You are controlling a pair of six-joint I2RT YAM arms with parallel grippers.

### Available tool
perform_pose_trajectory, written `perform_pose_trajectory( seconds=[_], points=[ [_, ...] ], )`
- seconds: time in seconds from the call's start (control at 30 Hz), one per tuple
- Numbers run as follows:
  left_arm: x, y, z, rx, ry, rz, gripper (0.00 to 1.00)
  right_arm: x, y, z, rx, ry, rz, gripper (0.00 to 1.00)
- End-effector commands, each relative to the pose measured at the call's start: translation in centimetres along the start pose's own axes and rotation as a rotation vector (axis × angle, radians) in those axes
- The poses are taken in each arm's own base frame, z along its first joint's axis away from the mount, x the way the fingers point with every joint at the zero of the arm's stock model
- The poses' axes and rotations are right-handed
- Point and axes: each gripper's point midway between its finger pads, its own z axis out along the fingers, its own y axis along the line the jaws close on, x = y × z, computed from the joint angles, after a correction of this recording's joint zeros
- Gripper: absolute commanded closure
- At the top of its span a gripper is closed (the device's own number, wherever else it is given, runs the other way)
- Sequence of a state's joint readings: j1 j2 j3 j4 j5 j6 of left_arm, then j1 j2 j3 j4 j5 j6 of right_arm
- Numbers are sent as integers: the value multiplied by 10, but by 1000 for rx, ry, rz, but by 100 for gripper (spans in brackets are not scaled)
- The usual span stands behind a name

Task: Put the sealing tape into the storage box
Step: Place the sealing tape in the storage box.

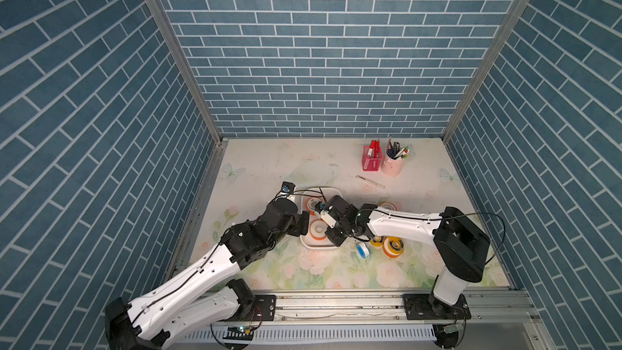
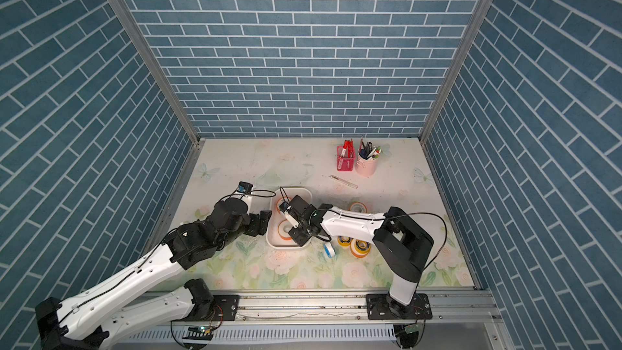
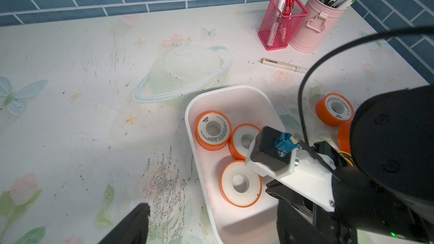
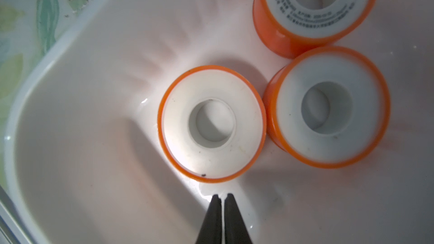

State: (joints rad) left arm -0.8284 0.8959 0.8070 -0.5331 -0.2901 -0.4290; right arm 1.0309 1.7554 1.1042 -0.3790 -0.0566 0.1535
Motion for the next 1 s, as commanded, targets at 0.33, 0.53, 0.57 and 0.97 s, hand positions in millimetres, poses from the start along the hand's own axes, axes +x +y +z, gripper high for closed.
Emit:
perform_pose_trajectory(
  seconds=[0.33, 0.53, 0.57, 0.97],
  points=[
    [5, 2, 2, -3, 11, 8, 12, -8, -1, 19, -5, 60, -48, 92],
    [6, 3, 3, -6, 14, 8, 12, -19, 2, 28, -20, 49, -42, 92],
    [5, 2, 2, -4, 13, 9, 12, -21, 4, 28, -32, 44, -41, 92],
    [4, 2, 1, -2, 8, 6, 12, -44, 7, 2, -54, -66, -34, 87]
  ],
)
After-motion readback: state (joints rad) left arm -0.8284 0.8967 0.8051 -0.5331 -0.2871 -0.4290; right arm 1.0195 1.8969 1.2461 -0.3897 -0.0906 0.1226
